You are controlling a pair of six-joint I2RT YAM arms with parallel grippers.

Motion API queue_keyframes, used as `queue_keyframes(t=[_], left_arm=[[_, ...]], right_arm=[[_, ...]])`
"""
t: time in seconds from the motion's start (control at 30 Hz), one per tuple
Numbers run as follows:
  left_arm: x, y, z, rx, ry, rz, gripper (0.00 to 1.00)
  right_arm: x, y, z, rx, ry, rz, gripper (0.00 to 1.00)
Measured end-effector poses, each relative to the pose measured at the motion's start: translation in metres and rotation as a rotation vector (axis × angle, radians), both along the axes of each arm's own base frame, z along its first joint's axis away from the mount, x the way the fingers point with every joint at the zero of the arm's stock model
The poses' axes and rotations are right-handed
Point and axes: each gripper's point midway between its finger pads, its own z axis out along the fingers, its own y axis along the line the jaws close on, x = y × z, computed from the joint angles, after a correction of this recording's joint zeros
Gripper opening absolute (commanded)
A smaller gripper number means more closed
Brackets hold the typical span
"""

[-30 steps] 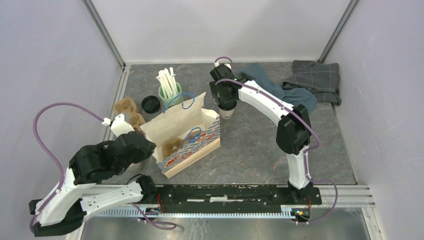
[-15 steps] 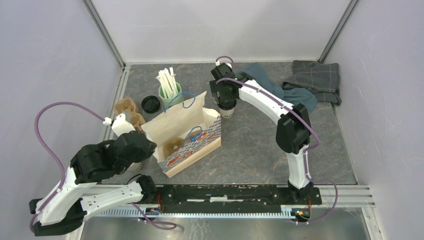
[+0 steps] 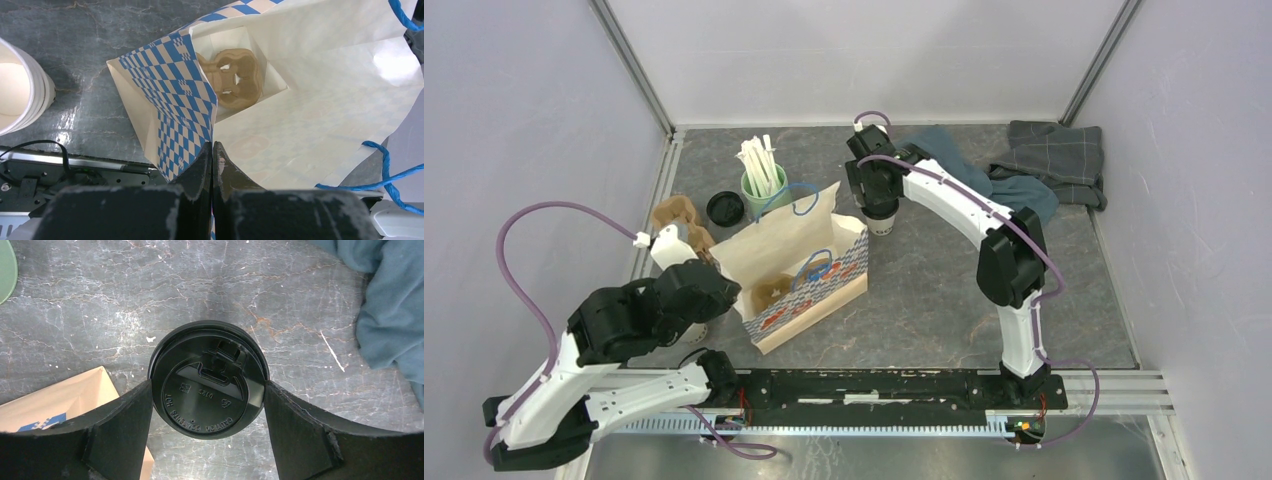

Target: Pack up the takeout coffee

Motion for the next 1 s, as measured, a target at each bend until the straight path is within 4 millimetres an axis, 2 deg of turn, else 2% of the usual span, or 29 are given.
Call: queue_keyframes(t=[0.13, 0.2, 0.27, 0.33, 0.43, 0.53, 0.6, 0.67, 0.8, 0.9, 1.0], left_arm=[[0.005, -0.007, 0.006, 0.006, -0.031, -0.037, 0.02], [0.010, -0.014, 0.011, 0.004, -0.061, -0.067, 0.02], [0.016, -0.025, 0.020, -0.003, -0.103, -0.111, 0.02], [0.024, -0.038, 0.028, -0.006, -0.145, -0.155, 0.02], [0.036, -0.061, 0.036, 0.001, -0.193, -0.221, 0.02], [0.049, -0.085, 0.034, 0.036, -0.216, -0.285, 0.02], [0.054, -0.096, 0.031, 0.058, -0.225, -0.320, 0.02], [0.060, -0.106, 0.027, 0.087, -0.235, -0.352, 0.02], [0.063, -0.115, 0.020, 0.105, -0.261, -0.406, 0.02], [0.060, -0.123, 0.017, 0.073, -0.288, -0.454, 0.02], [0.055, -0.130, 0.008, 0.038, -0.296, -0.496, 0.02]], right_arm=[[-0.001, -0.011, 0.015, -0.007, -0.021, 0.013, 0.79], [-0.005, -0.025, 0.032, -0.004, -0.044, 0.012, 0.79], [-0.014, -0.050, 0.056, -0.001, -0.079, 0.007, 0.79], [-0.024, -0.078, 0.089, 0.008, -0.135, 0.001, 0.80], [-0.045, -0.115, 0.153, 0.026, -0.267, 0.009, 0.79], [-0.081, -0.134, 0.218, 0.071, -0.421, 0.069, 0.77], [-0.106, -0.139, 0.252, 0.122, -0.508, 0.129, 0.76], [-0.133, -0.134, 0.282, 0.205, -0.582, 0.232, 0.75], [-0.179, -0.099, 0.327, 0.394, -0.677, 0.484, 0.75], [-0.203, -0.060, 0.331, 0.480, -0.655, 0.677, 0.74], [-0.220, -0.020, 0.314, 0.512, -0.574, 0.836, 0.74]])
